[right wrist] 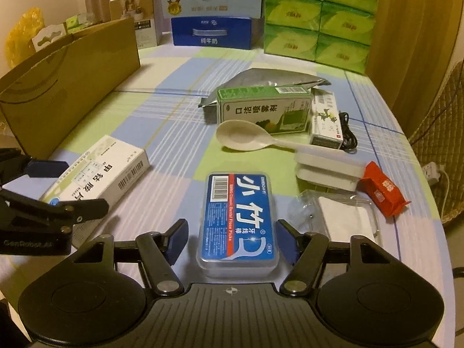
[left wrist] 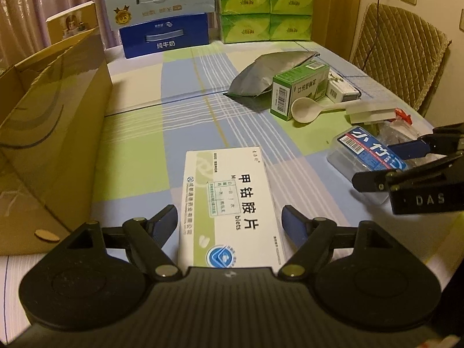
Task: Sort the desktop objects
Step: 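Carry both boxes to the cardboard box and lower them inside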
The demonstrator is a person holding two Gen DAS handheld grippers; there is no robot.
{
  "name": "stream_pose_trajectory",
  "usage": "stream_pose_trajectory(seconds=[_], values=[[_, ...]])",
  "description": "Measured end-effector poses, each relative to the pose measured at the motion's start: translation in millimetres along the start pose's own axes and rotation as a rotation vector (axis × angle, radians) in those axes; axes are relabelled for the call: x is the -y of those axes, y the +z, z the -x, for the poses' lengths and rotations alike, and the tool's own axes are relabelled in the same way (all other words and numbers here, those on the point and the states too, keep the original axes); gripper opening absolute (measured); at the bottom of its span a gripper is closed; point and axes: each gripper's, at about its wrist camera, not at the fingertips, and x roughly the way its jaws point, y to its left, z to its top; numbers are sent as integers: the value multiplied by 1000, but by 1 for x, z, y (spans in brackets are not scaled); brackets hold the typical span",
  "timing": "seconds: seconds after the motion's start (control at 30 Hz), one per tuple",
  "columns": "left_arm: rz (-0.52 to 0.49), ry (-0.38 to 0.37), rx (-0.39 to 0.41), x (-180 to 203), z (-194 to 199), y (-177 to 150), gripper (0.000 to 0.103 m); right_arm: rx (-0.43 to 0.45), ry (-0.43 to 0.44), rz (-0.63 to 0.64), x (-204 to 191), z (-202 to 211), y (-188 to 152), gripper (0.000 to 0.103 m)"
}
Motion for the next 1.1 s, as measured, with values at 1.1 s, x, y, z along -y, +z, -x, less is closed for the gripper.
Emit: stream_pose_trajectory(seconds=[1.1], values=[[46, -21, 107, -32, 76, 58, 67, 197, 82, -24, -59, 81, 90, 53]])
